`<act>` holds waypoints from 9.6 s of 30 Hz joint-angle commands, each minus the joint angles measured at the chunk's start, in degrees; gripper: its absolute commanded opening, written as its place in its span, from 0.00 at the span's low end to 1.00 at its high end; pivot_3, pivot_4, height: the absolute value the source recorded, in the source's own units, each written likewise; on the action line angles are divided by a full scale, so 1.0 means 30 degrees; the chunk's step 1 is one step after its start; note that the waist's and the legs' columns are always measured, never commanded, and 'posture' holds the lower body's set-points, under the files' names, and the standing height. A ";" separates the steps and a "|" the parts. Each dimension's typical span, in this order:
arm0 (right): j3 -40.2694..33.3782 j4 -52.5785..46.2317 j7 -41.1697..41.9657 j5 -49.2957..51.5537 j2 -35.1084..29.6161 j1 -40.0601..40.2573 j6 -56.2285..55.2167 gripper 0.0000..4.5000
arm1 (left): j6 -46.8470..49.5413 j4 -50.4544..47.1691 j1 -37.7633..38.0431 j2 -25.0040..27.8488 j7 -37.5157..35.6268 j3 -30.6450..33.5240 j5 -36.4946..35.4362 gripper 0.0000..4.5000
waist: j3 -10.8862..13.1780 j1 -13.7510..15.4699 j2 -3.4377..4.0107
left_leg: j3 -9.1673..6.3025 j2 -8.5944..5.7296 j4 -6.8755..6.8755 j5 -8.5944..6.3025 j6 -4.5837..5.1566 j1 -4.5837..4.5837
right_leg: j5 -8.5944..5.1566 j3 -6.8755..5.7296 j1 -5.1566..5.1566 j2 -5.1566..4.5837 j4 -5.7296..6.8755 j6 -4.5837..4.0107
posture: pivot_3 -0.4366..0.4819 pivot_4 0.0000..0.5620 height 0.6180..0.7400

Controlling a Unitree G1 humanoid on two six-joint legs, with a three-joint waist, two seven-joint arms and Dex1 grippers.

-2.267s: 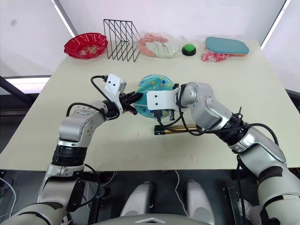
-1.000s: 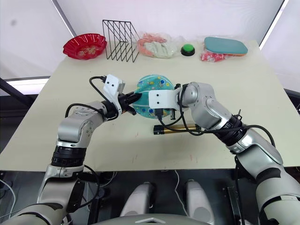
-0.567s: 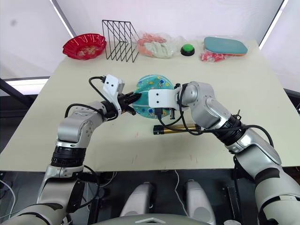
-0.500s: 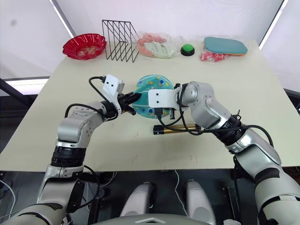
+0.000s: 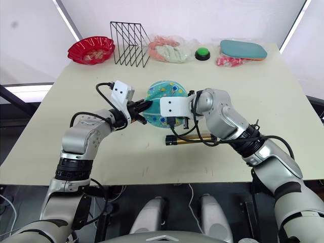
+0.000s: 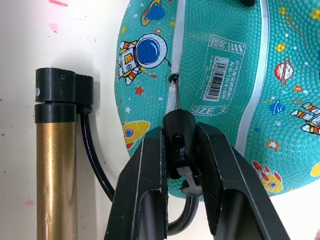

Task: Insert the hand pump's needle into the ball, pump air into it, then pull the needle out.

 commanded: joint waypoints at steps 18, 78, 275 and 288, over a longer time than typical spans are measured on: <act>-0.0019 -0.0041 0.0715 -0.0564 0.0185 0.0533 -0.0463 0.07 | -0.0193 -0.0613 -0.0006 -0.0069 -0.0189 0.0075 -0.0090 0.00 | -0.0002 -0.0006 -0.0001 | 0.0002 0.0001 0.0000 0.0001 -0.0003 0.0007 | -0.0002 0.0003 0.0000 0.0001 0.0013 -0.0002 | 0.48 0.27 1.00; -0.0146 0.2622 0.3023 -0.1213 0.3381 -0.1864 0.0557 0.07 | -0.0583 -0.0642 0.0202 -0.0697 -0.0251 -0.0333 0.0488 0.00 | -0.0008 -0.0155 -0.0006 | 0.0040 0.0010 -0.0083 0.0001 -0.0005 0.0259 | -0.0027 0.0032 0.0199 0.0013 0.0010 -0.0026 | 0.48 0.27 1.00; -0.3191 1.2157 0.4937 0.3470 0.3754 -0.4861 -0.3257 0.07 | -0.0443 -0.0297 0.1068 -0.0911 -0.0810 -0.0044 0.0926 0.00 | -0.0212 0.0008 0.0063 | -0.0510 -0.0185 -0.0426 0.0117 -0.0256 0.0276 | -0.0209 -0.0241 0.0160 -0.0026 0.0037 -0.0250 | 0.48 0.27 1.00; -0.1884 1.0226 0.3151 0.1624 0.3945 -0.3796 -0.2972 0.07 | -0.0327 -0.0139 0.1018 -0.1050 -0.0655 0.0072 0.0849 0.00 | -0.0213 -0.0028 0.0062 | -0.0512 -0.0184 -0.0403 0.0117 -0.0256 0.0281 | -0.0208 -0.0238 0.0161 -0.0021 0.0055 -0.0249 | 0.48 0.27 1.00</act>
